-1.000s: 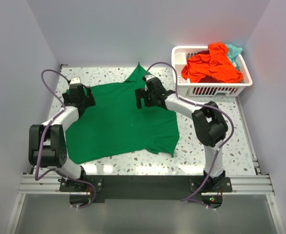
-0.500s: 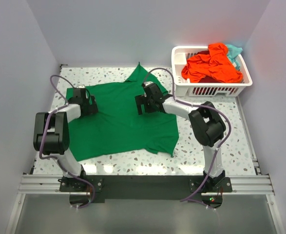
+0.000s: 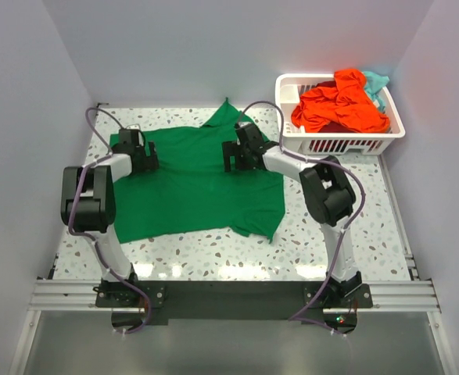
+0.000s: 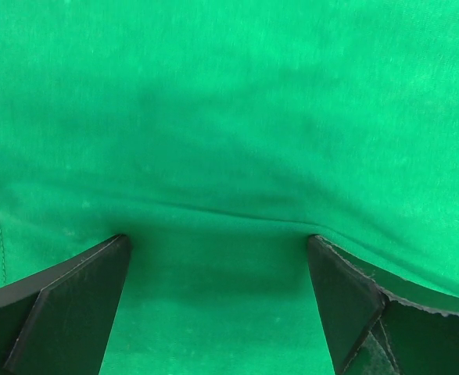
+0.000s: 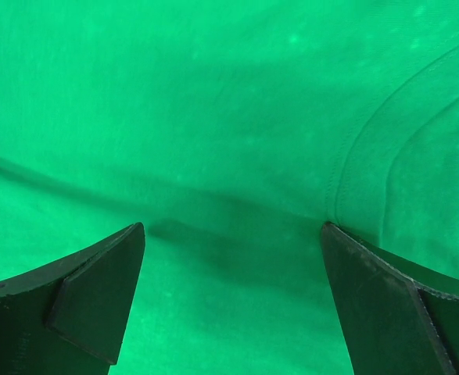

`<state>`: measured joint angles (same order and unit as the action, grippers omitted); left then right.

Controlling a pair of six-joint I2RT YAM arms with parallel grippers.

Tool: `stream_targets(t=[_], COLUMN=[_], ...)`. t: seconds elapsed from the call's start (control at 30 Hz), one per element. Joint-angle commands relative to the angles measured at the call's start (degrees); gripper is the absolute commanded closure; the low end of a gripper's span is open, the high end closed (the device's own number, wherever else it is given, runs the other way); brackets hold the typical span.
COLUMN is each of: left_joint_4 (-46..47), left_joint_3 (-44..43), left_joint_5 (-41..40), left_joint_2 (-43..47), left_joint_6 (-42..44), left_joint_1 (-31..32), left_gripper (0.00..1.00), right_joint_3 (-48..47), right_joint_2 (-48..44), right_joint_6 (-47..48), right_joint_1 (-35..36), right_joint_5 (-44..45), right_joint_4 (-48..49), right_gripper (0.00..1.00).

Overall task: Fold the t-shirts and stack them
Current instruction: Flatten the tshirt out

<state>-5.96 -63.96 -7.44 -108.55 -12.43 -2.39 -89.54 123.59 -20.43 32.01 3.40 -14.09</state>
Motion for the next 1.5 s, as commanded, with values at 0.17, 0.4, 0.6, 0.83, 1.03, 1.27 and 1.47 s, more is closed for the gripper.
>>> stream_targets(t=[0.17, 0.4, 0.6, 0.83, 1.03, 1.27, 1.47], left_joint_4=[-5.1, -6.2, -6.5, 2.3, 2.6, -7.1, -6.6], left_joint_3=[-8.7, -17.3, -17.2, 5.1, 25.0, 29.1, 33.3], left_joint_5=[4.2, 3.8, -1.3, -15.6, -28.8, -29.0, -25.3], left_joint_2=[-9.7, -13.9, -7.9, 18.3, 36.6, 39.3, 39.9], left_joint_6=[-0.2, 0.2, 1.4, -5.8, -15.4, -28.3, -32.8], left_joint_1=[-0.2, 0.0, 1.9, 3.4, 3.2, 2.9, 1.2], left_gripper=[0.00, 0.00, 0.00, 0.00, 0.00, 0.02, 0.09], right_joint_3=[-8.3, -15.4, -18.5, -12.9, -3.2, 2.7, 5.0], right_joint_2=[7.1, 10.6, 10.2, 0.7, -7.4, -10.8, -11.5], right_joint_6=[-1.1, -0.3, 1.5, 2.6, -1.1, -3.6, -4.4], right_joint_1=[-3.7, -4.5, -4.4, -4.8, -8.6, -10.7, -12.1], right_joint_5=[-4.7, -5.2, -7.6, -10.9, -18.5, -21.6, -23.3], right_joint_4=[-3.8, -6.7, -6.6, -2.0, 4.9, 8.2, 9.2], right_gripper=[0.01, 0.02, 0.01, 0.01, 0.01, 0.01, 0.01])
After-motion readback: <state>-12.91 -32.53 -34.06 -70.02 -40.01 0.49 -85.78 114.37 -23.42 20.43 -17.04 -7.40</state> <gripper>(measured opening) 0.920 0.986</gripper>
